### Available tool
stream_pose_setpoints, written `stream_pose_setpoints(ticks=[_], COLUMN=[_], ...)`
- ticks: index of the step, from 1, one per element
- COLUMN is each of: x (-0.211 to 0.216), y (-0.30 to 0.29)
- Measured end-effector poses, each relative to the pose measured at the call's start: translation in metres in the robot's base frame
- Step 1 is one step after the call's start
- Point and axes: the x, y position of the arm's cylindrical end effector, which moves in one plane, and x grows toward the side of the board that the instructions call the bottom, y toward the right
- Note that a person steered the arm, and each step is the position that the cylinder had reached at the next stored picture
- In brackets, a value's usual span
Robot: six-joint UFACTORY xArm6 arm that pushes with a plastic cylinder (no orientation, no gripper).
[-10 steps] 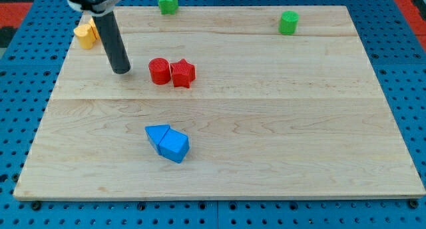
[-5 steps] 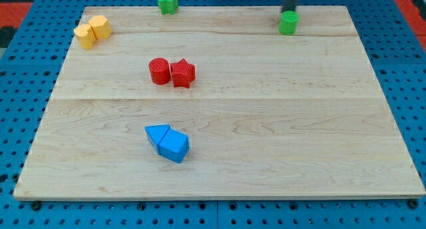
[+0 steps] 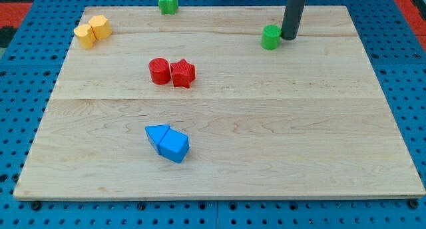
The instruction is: Move the green circle towards the bottom right corner
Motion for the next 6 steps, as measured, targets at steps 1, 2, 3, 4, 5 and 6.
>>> stream_pose_setpoints(ticks=[1,2,3,4,5,6], x=[-0.037,-0.059,-0.056,-0.029,-0.038,-0.041], y=[0.001,0.011,0.001,-0.025,-0.044,-0.079])
